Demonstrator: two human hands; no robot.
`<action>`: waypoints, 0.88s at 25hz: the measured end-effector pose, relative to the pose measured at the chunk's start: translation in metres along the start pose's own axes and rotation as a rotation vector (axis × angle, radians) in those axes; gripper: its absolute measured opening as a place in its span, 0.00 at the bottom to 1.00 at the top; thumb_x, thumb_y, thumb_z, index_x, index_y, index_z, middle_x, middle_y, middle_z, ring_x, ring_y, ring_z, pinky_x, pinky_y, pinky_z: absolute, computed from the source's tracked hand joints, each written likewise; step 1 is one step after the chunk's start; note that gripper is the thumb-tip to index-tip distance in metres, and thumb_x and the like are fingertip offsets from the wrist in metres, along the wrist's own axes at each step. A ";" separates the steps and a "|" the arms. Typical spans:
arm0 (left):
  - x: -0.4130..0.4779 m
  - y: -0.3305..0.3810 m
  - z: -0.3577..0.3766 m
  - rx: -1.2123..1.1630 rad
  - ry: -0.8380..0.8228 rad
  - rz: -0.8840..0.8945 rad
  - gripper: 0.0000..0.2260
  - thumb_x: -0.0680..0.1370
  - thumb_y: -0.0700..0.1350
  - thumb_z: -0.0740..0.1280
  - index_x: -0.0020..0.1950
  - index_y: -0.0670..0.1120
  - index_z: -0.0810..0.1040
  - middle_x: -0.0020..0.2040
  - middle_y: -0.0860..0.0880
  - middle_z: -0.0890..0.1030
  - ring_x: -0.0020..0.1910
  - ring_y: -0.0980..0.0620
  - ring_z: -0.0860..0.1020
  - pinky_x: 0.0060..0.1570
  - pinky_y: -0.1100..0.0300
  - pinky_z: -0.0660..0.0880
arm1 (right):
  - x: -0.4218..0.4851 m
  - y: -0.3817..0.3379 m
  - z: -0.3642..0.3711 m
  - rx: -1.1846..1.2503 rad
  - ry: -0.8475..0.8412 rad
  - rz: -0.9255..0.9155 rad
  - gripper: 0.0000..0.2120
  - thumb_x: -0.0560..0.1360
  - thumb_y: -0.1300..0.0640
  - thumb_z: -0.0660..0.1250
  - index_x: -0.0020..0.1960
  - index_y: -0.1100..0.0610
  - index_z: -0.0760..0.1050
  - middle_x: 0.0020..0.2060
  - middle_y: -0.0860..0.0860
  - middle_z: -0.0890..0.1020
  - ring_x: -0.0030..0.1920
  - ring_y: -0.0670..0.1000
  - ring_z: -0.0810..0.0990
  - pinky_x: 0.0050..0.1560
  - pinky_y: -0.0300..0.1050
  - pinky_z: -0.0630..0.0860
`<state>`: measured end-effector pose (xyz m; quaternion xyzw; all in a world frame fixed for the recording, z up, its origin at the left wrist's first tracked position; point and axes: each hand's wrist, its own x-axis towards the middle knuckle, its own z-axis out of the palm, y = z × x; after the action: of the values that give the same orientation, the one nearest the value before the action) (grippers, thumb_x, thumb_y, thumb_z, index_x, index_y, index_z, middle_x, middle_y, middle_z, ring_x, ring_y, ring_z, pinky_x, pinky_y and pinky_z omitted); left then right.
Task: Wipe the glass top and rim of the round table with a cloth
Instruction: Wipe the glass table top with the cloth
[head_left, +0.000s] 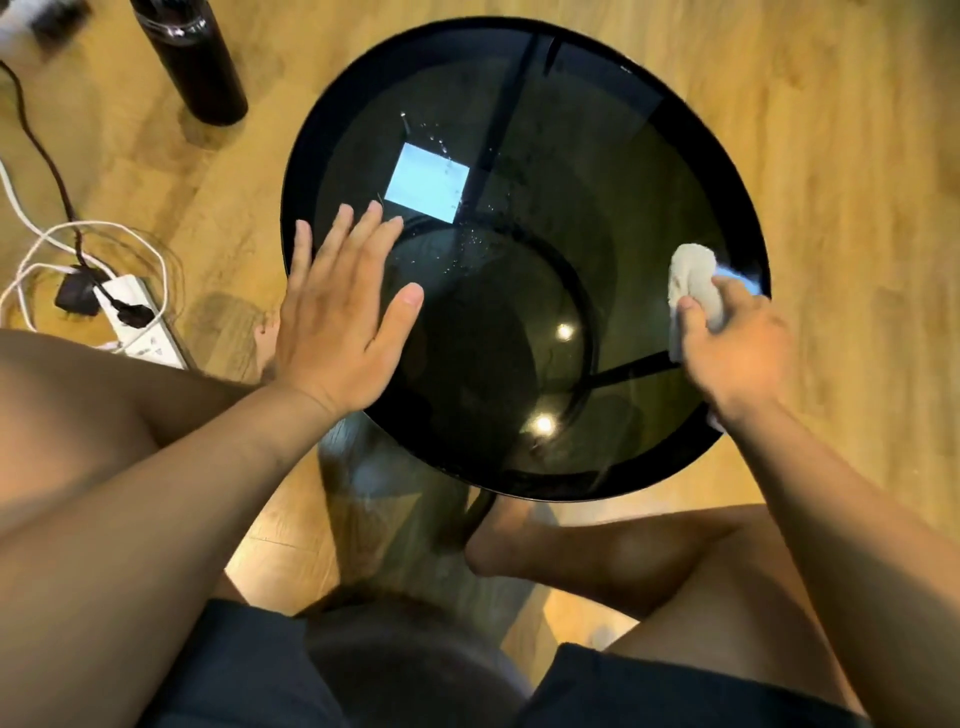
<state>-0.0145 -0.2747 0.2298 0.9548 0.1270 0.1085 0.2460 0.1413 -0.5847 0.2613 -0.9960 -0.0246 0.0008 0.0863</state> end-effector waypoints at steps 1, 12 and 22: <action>0.000 0.000 0.000 0.001 -0.004 -0.002 0.26 0.82 0.56 0.48 0.77 0.46 0.60 0.79 0.45 0.61 0.79 0.45 0.54 0.77 0.42 0.45 | -0.025 -0.014 0.002 0.000 -0.005 -0.055 0.20 0.78 0.44 0.60 0.67 0.51 0.72 0.55 0.62 0.79 0.54 0.66 0.79 0.51 0.53 0.74; 0.003 0.005 -0.009 0.129 0.006 0.063 0.27 0.81 0.57 0.48 0.76 0.44 0.61 0.79 0.42 0.60 0.80 0.44 0.51 0.74 0.35 0.37 | -0.097 -0.069 0.016 0.042 -0.005 -0.613 0.17 0.77 0.45 0.59 0.63 0.48 0.74 0.46 0.56 0.77 0.39 0.60 0.79 0.38 0.52 0.78; 0.012 -0.001 -0.004 -0.080 0.070 -0.009 0.27 0.80 0.57 0.51 0.74 0.43 0.65 0.76 0.43 0.66 0.78 0.43 0.58 0.76 0.38 0.43 | 0.117 0.007 0.005 -0.115 0.048 0.108 0.25 0.75 0.41 0.51 0.65 0.53 0.70 0.58 0.65 0.78 0.58 0.67 0.77 0.57 0.57 0.73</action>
<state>-0.0044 -0.2684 0.2346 0.9392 0.1352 0.1457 0.2800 0.2584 -0.5850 0.2558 -0.9989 0.0311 -0.0198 0.0294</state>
